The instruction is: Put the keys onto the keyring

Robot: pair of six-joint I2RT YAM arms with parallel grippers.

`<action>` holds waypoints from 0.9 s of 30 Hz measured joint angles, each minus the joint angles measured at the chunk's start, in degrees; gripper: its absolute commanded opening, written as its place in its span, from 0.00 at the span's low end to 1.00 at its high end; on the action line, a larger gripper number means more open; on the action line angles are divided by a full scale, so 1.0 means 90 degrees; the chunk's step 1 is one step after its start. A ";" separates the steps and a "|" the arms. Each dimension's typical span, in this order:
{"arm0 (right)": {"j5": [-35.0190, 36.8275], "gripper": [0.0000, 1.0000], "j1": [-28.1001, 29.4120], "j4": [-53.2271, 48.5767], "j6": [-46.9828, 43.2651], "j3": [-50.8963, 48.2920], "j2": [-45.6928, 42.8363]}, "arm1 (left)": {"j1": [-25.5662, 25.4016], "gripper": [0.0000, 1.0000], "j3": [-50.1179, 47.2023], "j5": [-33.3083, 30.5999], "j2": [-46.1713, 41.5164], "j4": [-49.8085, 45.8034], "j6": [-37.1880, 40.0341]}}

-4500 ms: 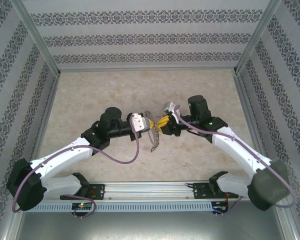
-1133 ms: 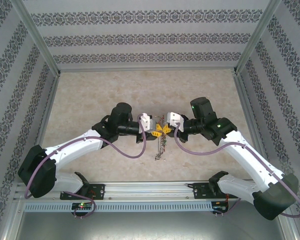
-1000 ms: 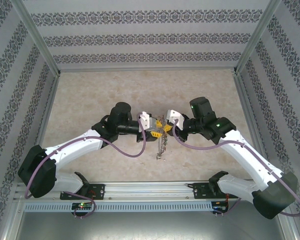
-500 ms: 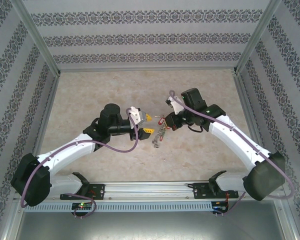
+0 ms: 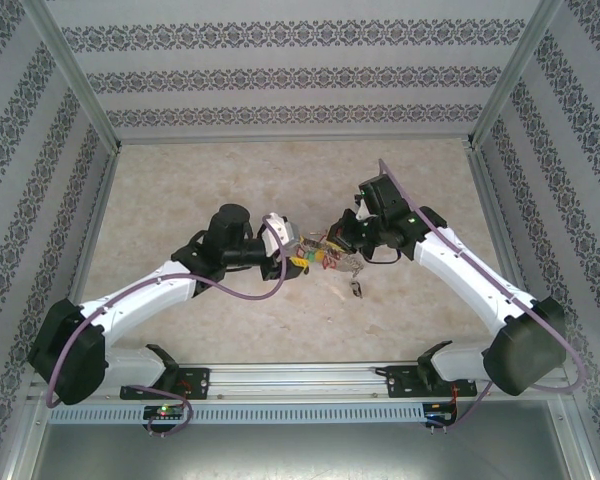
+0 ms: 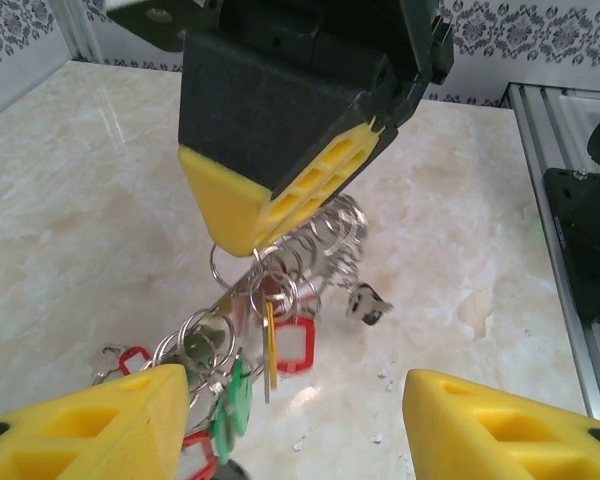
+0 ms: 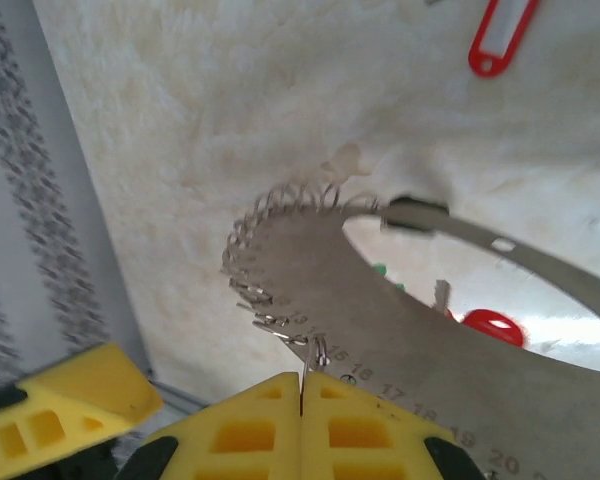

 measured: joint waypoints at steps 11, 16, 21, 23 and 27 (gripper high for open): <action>-0.0347 0.00 0.0073 0.0993 0.2475 -0.0437 0.0063 | -0.0170 0.45 0.0121 -0.0427 0.0124 -0.0177 0.0840; -0.0498 0.00 0.0160 0.1452 0.3116 -0.0675 0.0083 | -0.0170 0.44 -0.0138 -0.0780 0.0359 0.0029 0.1212; -0.0595 0.00 0.0257 0.1804 0.3531 -0.0814 0.0136 | -0.0170 0.39 -0.0165 -0.1115 0.0675 0.0262 0.1358; -0.0614 0.00 0.0291 0.1928 0.3665 -0.0867 0.0136 | -0.0170 0.31 -0.0199 -0.1229 0.0716 0.0393 0.1379; -0.0634 0.00 0.0291 0.2069 0.3861 -0.0935 0.0136 | -0.0177 0.17 -0.0202 -0.1457 0.0726 0.0546 0.1396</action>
